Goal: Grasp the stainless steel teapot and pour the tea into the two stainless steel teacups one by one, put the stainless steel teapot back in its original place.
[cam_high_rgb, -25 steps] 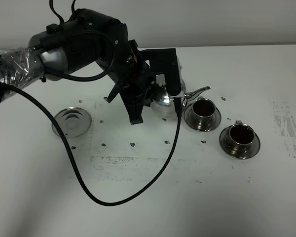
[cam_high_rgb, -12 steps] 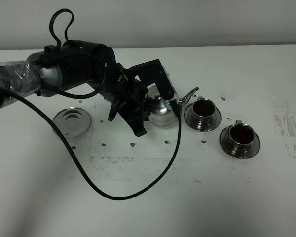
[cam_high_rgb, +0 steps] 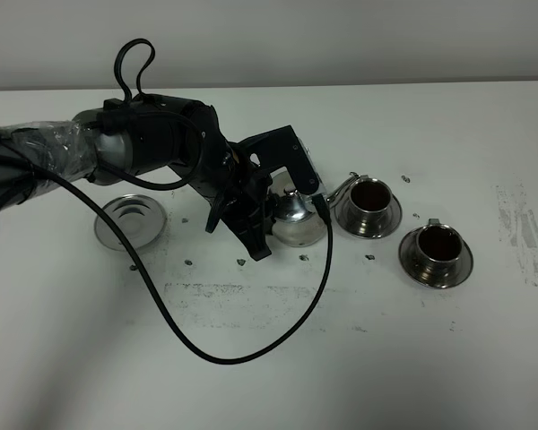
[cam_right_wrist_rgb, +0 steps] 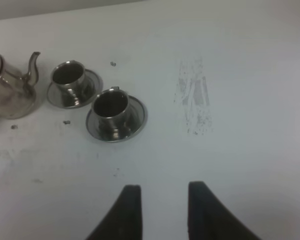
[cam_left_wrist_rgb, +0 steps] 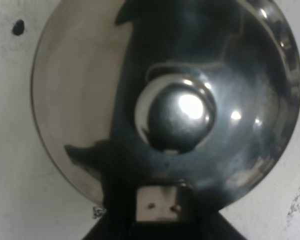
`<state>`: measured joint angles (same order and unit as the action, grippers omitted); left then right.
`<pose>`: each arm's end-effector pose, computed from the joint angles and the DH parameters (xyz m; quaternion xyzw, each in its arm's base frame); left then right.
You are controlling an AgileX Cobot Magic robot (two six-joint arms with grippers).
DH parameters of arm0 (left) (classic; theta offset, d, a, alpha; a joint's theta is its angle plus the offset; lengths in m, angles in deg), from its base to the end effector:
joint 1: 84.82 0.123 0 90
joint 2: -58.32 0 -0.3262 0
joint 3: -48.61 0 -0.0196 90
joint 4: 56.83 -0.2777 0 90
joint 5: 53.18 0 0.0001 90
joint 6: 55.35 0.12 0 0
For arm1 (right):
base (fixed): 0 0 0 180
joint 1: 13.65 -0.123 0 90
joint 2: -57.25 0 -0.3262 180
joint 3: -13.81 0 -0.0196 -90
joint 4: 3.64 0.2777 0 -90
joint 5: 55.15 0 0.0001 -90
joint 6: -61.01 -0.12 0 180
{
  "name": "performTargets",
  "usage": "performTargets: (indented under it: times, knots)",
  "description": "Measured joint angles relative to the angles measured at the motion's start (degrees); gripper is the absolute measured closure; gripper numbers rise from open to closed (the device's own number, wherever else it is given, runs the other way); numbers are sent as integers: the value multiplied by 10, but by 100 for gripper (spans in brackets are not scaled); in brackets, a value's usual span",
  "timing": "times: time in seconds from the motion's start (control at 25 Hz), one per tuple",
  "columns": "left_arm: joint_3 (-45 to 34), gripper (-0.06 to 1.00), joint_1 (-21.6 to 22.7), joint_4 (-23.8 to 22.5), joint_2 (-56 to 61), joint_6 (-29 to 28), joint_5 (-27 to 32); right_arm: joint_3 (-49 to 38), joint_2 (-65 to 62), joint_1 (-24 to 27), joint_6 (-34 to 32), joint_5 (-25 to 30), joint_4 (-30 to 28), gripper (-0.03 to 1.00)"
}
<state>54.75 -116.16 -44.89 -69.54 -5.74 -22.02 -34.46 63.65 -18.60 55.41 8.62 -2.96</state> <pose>0.4221 -0.2721 0.1455 0.5714 0.7834 -0.0352 0.2419 -0.0036 0.0010 0.2787 0.0044 0.8591 0.0529 0.5090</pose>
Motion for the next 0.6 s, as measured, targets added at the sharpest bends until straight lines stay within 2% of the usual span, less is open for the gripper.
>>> performTargets:
  times: [0.12, 0.2, 0.36, 0.6]
  knots:
    - [0, 75, 0, -14, 10, -4, 9, 0, 0, 0, 0, 0, 0, 75]
    - [0, 75, 0, -40, 26, -30, 22, 0, 0, 0, 0, 0, 0, 75]
    - [0, 75, 10, -108, 75, -155, 38, 0, 0, 0, 0, 0, 0, 75]
    - [-23, 75, 51, -174, 150, -346, 78, 0, 0, 0, 0, 0, 0, 75]
